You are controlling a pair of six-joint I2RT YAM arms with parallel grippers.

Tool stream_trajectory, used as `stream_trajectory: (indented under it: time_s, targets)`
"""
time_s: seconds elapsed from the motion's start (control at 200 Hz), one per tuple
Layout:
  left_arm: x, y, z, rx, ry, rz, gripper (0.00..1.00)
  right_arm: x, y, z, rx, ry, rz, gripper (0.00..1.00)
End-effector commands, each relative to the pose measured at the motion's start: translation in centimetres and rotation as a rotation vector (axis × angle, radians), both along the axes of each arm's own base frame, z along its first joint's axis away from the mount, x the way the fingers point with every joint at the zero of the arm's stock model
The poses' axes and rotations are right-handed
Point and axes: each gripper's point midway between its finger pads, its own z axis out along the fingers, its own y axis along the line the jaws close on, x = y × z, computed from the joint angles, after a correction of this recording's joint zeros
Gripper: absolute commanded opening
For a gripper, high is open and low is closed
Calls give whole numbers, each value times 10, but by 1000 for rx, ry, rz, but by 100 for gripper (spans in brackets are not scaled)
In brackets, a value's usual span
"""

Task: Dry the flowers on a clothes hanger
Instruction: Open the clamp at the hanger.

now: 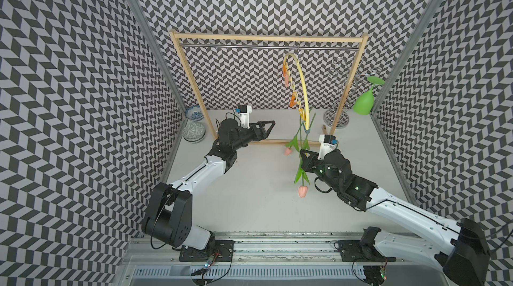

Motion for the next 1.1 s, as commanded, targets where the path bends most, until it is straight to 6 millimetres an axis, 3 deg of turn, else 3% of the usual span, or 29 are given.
stream_trajectory:
  time_s: [0.0,0.235,0.486,0.661,1.092]
  targets:
    - [-5,-10,32,17,-195,-36,81,1,-9,6,4,-24,-17,0]
    - [-28,-25,62,72,-504,-54,77,1,-12,10,10,-34,-18,0]
    - [-33,-42,80,224,-768,43,76,7,-10,18,30,-57,-21,0]
    - [-23,-45,87,251,-826,104,74,11,-6,24,53,-80,-22,0]
    - [15,-90,79,308,-789,53,70,31,-15,27,40,-88,-84,0]
